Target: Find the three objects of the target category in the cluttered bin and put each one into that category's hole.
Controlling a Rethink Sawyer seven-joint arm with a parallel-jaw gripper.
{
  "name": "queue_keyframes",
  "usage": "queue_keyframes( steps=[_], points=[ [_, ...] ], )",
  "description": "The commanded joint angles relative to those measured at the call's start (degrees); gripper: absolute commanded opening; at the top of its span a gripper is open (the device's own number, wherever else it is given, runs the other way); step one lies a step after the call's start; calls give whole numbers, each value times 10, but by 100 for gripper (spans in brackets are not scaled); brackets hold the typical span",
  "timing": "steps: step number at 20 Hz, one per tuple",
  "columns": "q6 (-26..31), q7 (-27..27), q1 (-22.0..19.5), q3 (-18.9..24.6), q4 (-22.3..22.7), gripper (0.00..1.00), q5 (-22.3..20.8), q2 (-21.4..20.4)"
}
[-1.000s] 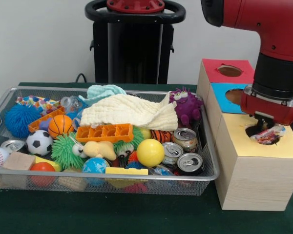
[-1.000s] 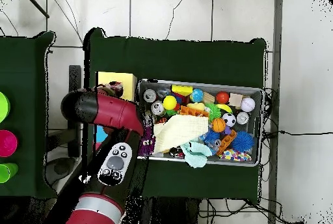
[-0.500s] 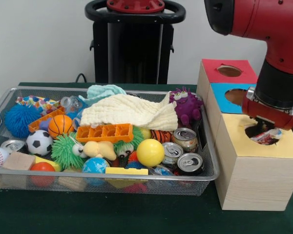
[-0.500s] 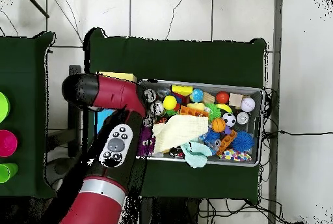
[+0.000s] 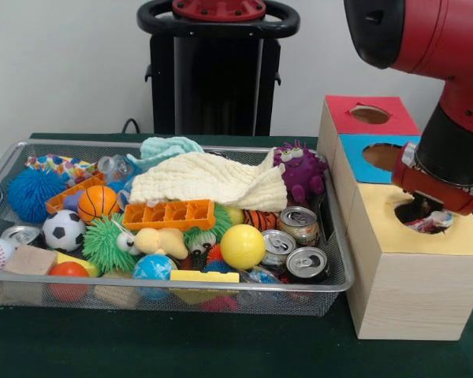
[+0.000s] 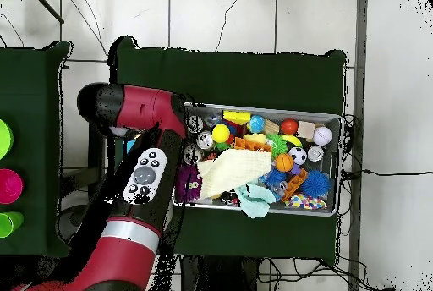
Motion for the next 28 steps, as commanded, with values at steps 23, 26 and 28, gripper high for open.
queue_keyframes(
  steps=[23,26,28],
  points=[
    [-11,17,-62,129,109,0,-8,-113],
    [-34,23,-59,134,115,0,-12,-110],
    [-48,29,-55,138,122,0,-14,-109]
  ],
)
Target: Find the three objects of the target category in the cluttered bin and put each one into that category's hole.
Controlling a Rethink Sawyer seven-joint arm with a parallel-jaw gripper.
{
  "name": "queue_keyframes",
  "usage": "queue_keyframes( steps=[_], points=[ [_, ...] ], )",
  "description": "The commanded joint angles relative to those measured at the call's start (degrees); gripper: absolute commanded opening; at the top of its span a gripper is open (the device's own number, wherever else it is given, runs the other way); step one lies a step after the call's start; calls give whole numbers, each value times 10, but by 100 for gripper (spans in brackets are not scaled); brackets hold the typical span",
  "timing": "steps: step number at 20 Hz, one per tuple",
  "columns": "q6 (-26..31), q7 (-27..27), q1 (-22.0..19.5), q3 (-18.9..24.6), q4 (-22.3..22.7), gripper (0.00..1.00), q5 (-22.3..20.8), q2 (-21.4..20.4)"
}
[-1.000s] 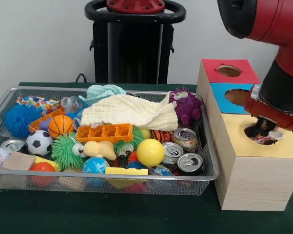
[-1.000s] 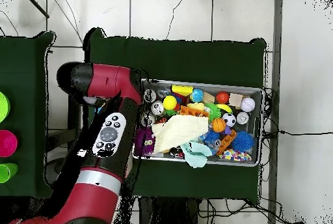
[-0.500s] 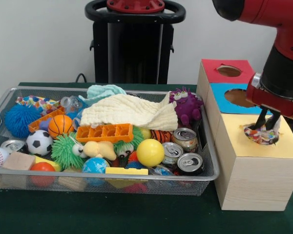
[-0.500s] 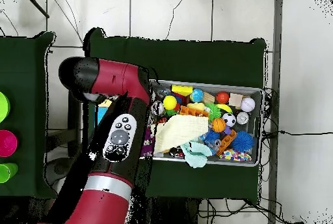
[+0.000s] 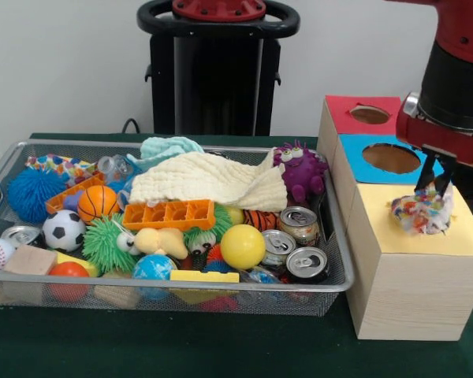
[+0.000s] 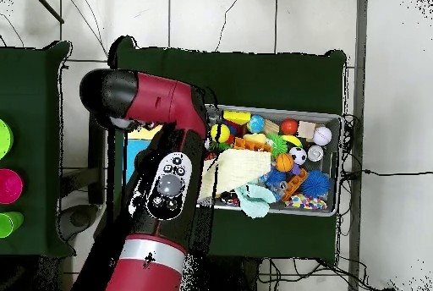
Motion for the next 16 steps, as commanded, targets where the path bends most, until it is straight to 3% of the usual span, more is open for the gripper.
queue_keyframes(
  steps=[1,10,16],
  points=[
    [-60,32,-9,84,82,0,-4,-9],
    [-104,54,2,98,115,0,-9,-7],
    [-114,59,-3,101,103,0,-17,9]
  ],
)
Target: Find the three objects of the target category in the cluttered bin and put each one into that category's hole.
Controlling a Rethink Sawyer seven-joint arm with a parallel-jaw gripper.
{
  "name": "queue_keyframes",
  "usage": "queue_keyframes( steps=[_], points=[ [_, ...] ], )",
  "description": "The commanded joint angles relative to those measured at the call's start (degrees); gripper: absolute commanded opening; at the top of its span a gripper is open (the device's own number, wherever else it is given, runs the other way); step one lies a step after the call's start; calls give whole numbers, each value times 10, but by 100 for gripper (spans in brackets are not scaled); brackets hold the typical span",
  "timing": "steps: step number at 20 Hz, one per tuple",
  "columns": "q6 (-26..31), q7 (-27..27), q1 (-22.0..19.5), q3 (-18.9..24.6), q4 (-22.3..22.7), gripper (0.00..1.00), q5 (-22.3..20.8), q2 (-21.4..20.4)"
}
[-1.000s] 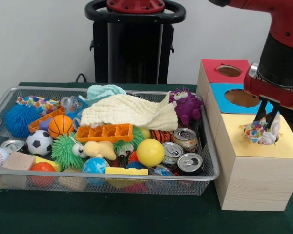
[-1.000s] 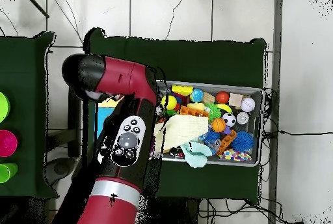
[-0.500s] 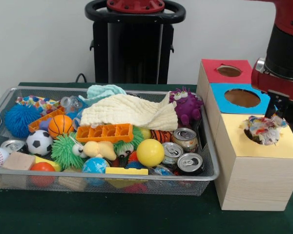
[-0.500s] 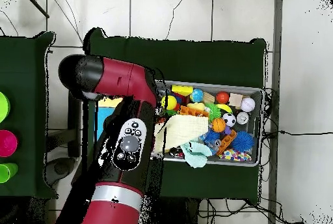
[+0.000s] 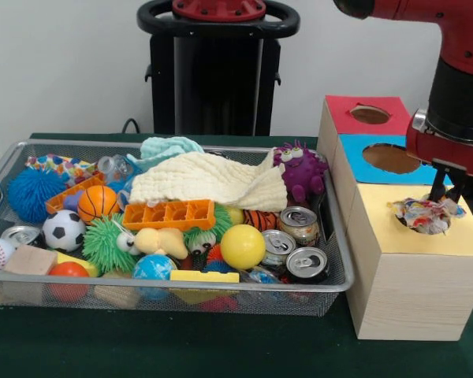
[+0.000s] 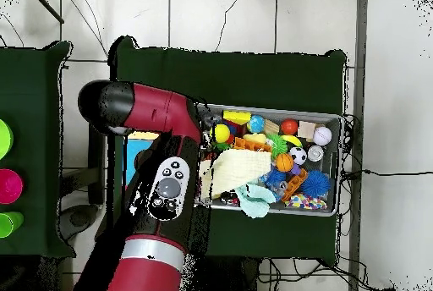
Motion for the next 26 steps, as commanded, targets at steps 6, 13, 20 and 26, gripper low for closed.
queue_keyframes(
  steps=[6,13,20,26],
  points=[
    [-14,59,-5,51,46,0,-30,29],
    [8,63,1,44,34,100,-44,31],
    [6,56,1,48,33,100,-52,27],
    [23,74,2,46,30,100,-45,28]
  ],
)
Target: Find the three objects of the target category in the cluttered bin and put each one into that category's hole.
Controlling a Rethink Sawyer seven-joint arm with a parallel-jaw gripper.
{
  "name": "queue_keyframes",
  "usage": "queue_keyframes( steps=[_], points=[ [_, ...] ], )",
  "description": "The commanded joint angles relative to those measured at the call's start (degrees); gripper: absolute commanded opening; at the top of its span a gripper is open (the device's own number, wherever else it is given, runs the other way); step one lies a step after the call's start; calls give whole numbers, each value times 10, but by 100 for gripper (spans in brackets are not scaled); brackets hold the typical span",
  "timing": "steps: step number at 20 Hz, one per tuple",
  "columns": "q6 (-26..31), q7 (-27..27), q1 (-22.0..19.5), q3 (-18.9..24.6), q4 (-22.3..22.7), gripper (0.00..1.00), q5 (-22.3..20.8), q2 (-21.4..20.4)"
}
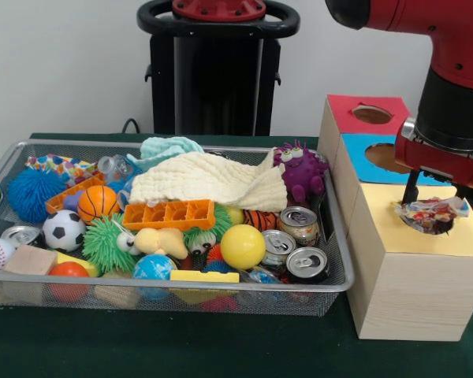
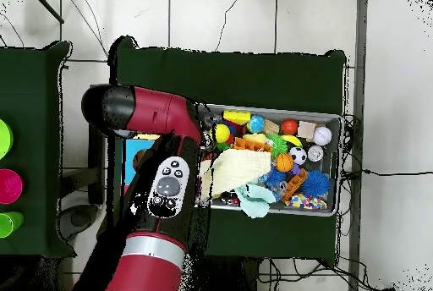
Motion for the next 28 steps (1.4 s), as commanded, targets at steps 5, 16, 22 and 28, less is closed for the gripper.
queue_keyframes(
  steps=[5,16,22,28],
  points=[
    [16,68,0,49,39,100,-19,8],
    [96,60,-1,33,26,100,-30,-63],
    [120,59,-4,37,18,100,-37,-80],
    [148,51,-15,38,2,100,-44,-89]
  ],
)
